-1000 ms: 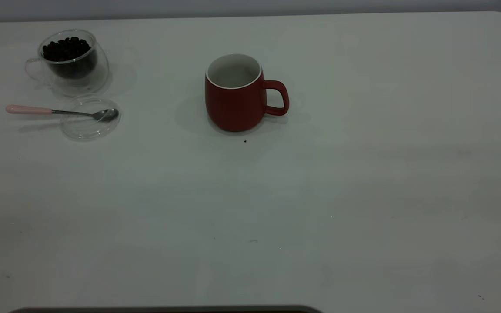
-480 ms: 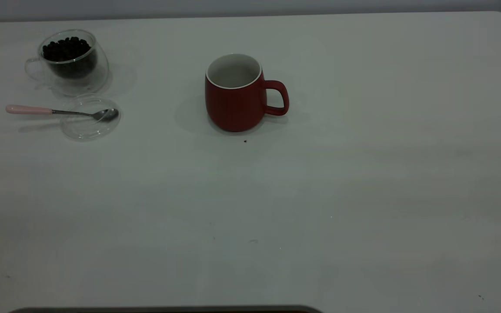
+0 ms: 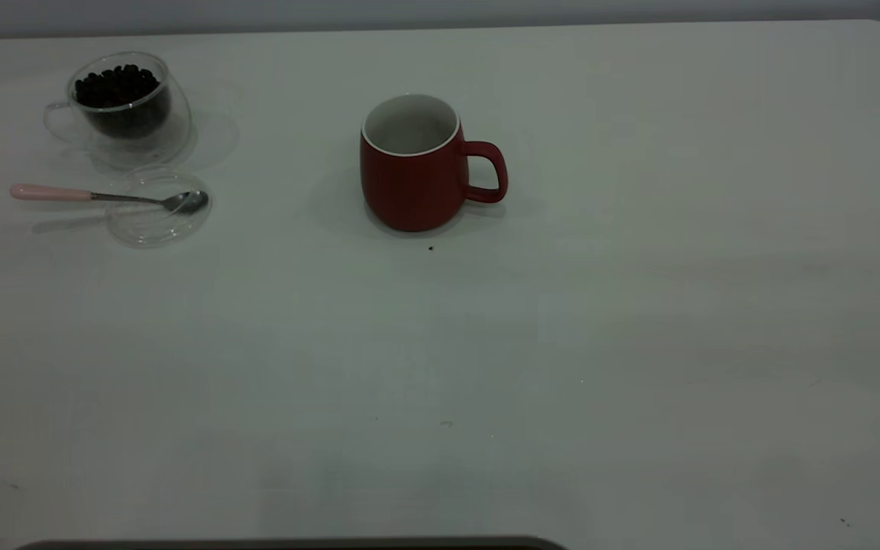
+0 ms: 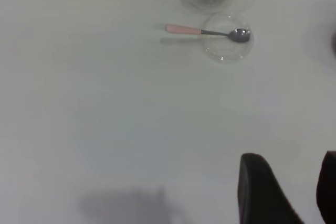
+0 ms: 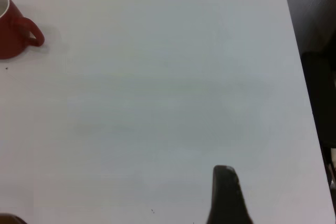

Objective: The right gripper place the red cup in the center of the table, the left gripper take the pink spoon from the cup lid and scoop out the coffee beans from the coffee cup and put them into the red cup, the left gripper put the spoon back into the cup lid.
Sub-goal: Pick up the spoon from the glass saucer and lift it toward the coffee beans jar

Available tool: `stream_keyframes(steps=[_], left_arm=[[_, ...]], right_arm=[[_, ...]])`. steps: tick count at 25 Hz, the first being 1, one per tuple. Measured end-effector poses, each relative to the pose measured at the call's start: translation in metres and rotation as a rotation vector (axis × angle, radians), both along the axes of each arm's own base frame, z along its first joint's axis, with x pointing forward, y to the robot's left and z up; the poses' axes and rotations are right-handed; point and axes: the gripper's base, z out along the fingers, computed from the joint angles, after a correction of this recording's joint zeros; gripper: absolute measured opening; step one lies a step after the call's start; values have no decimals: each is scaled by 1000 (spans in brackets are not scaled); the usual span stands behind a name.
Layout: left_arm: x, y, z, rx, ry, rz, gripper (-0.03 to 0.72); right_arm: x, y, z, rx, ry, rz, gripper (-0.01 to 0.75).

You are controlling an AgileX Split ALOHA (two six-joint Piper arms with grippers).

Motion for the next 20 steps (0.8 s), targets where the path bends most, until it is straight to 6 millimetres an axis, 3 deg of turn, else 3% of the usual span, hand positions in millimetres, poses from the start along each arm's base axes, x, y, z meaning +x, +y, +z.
stream_keyframes(steps=[5, 9, 14, 20], left_arm=[[78, -1, -24, -71, 140, 30, 330], [133, 12, -47, -92, 239, 86, 330], [192, 49, -81, -132, 329, 173, 330], [238, 108, -134, -225, 476, 158, 330]], right_arm=[[0, 0, 0, 0, 0, 0, 535], [0, 0, 0, 0, 0, 0, 535], [0, 0, 0, 0, 0, 0, 535], [0, 0, 0, 0, 0, 0, 535]])
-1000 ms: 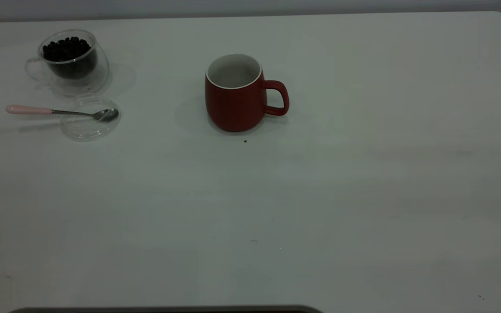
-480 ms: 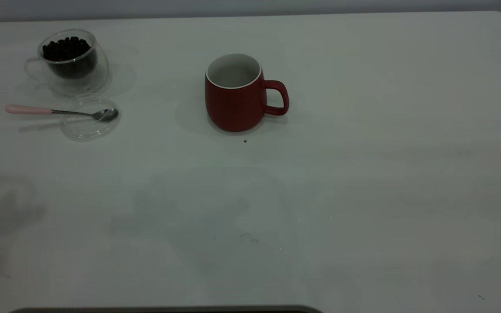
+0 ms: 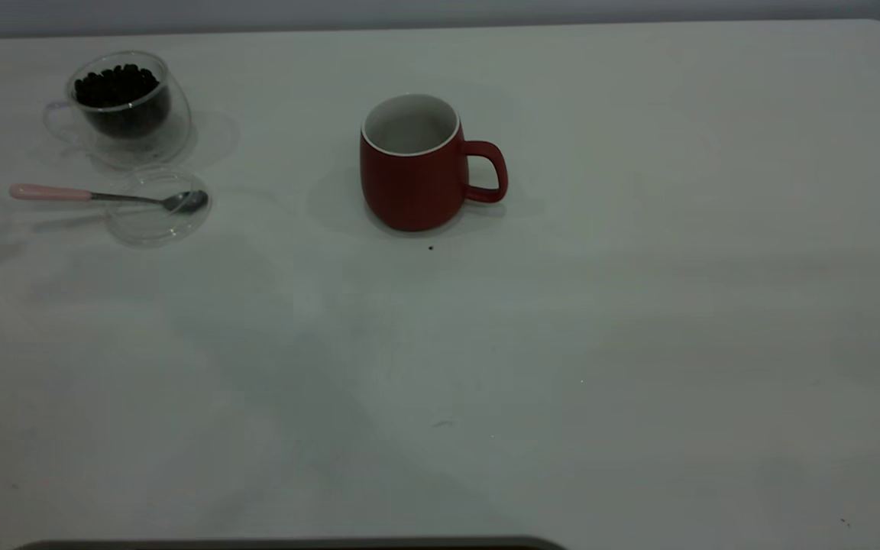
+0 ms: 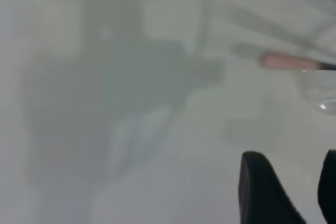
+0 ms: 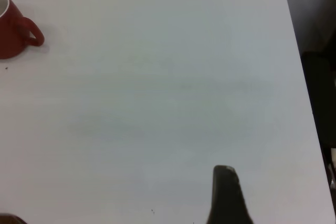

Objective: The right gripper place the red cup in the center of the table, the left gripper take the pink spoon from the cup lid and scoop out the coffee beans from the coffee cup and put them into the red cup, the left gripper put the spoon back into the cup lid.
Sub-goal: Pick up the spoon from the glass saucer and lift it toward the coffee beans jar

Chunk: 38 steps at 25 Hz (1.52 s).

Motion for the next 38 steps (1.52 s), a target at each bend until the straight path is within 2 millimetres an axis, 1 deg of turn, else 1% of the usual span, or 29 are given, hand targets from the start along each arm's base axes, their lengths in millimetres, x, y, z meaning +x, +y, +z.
stream_keyframes(steps=[3, 5, 6, 8, 10, 12, 14, 15, 18, 20, 22, 25, 30, 33, 38], left_arm=[[12, 24, -28, -121, 67, -87, 330], [18, 37, -39, -200, 54, -154, 330], [20, 41, -47, -236, 47, -177, 330], [24, 50, -58, -255, 2, -221, 330], [27, 55, -68, -257, -38, -233, 330], [30, 54, -73, -267, -66, -233, 341], [32, 53, -76, -291, -89, -220, 382], [33, 52, -78, -305, -100, -213, 408], [35, 50, -88, -336, -107, -198, 531], [34, 49, -98, -356, -96, -186, 599], [34, 48, -107, -373, -84, -178, 636], [37, 48, -118, -383, -97, -194, 643], [49, 46, -128, -454, -181, -199, 614], [51, 40, -136, -508, -188, -222, 599], [49, 30, -150, -550, -159, -240, 596]], right_arm=[[0, 0, 0, 0, 0, 0, 535], [0, 0, 0, 0, 0, 0, 535], [0, 0, 0, 0, 0, 0, 535], [0, 0, 0, 0, 0, 0, 535], [0, 0, 0, 0, 0, 0, 535], [0, 0, 0, 0, 0, 0, 535], [0, 0, 0, 0, 0, 0, 535], [0, 0, 0, 0, 0, 0, 535], [0, 0, 0, 0, 0, 0, 535], [0, 0, 0, 0, 0, 0, 535], [0, 0, 0, 0, 0, 0, 535], [0, 0, 0, 0, 0, 0, 535], [0, 0, 0, 0, 0, 0, 535], [0, 0, 0, 0, 0, 0, 535], [0, 0, 0, 0, 0, 0, 535]])
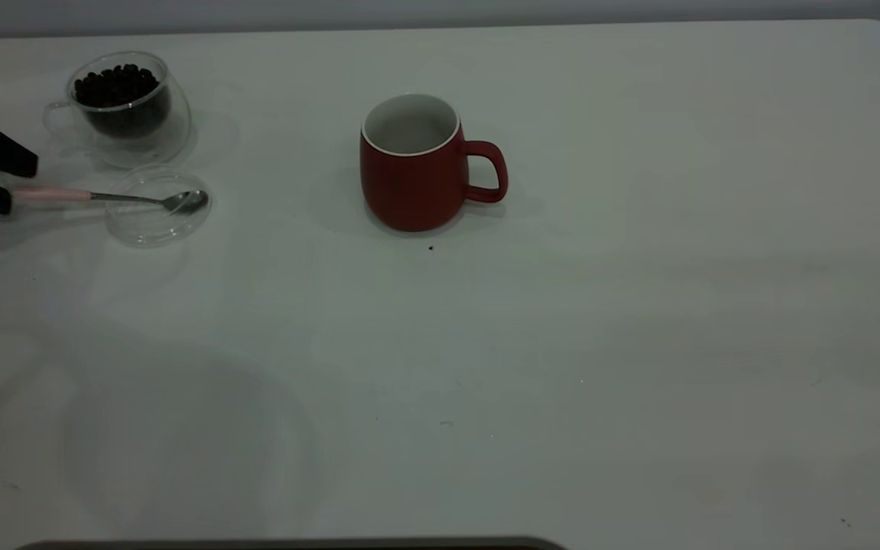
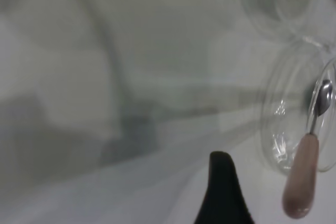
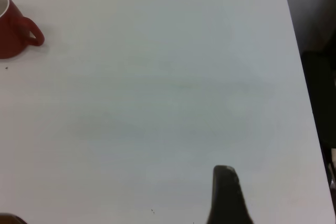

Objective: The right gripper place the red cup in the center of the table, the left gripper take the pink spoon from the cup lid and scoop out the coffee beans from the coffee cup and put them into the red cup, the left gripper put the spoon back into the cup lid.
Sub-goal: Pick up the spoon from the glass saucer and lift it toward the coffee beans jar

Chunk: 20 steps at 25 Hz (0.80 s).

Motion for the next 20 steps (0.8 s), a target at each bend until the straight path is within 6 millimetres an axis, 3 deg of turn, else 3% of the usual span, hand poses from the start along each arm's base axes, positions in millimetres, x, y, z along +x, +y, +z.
stream_keyframes(steps=[8, 20], left_arm=[[-1, -11, -14, -24, 13, -39, 596], [1, -19, -18, -38, 16, -54, 581]], right_arm=[[0, 0, 0, 0, 0, 0, 535], [0, 0, 0, 0, 0, 0, 535]])
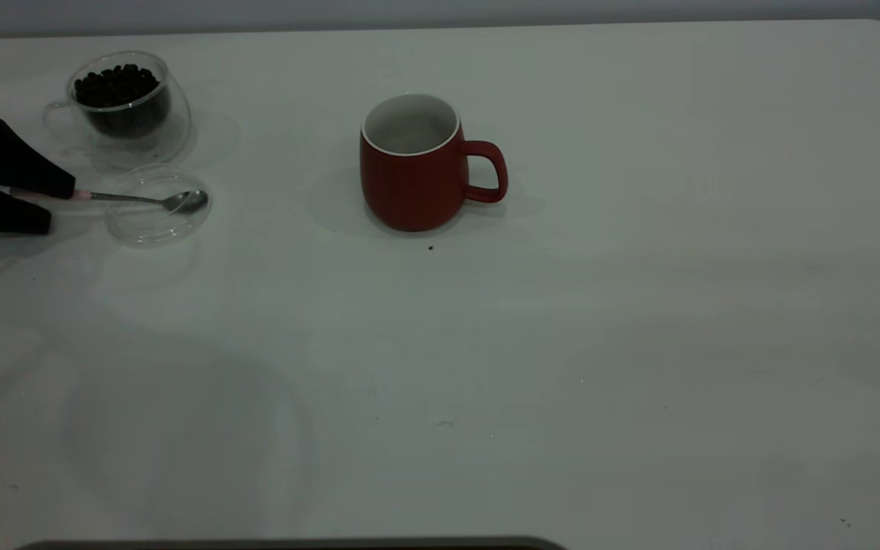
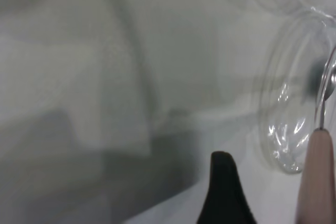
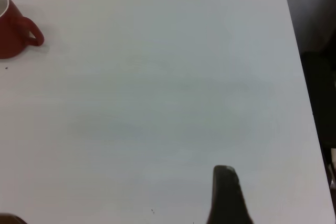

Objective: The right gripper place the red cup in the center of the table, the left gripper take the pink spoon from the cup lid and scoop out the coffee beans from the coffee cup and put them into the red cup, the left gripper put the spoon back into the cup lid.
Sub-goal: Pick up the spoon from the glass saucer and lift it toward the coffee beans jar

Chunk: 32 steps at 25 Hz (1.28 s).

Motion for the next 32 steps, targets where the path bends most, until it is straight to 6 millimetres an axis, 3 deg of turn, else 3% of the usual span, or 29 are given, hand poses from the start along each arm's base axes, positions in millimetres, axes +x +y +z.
stream_keyframes(steps=[10, 23, 25, 29, 32], left_arm=[[4, -5, 5, -55, -29, 11, 372], [2, -7, 7, -89, -21, -11, 334], [1, -8, 7, -99, -19, -17, 294], [-1, -10, 9, -123, -9, -48, 138], [-2, -9, 14, -119, -9, -76, 119]], right_arm=[[0, 0, 0, 0, 0, 0, 535], [0, 0, 0, 0, 0, 0, 535], [0, 0, 0, 0, 0, 0, 535], [0, 0, 0, 0, 0, 0, 535], [0, 0, 0, 0, 0, 0, 535]])
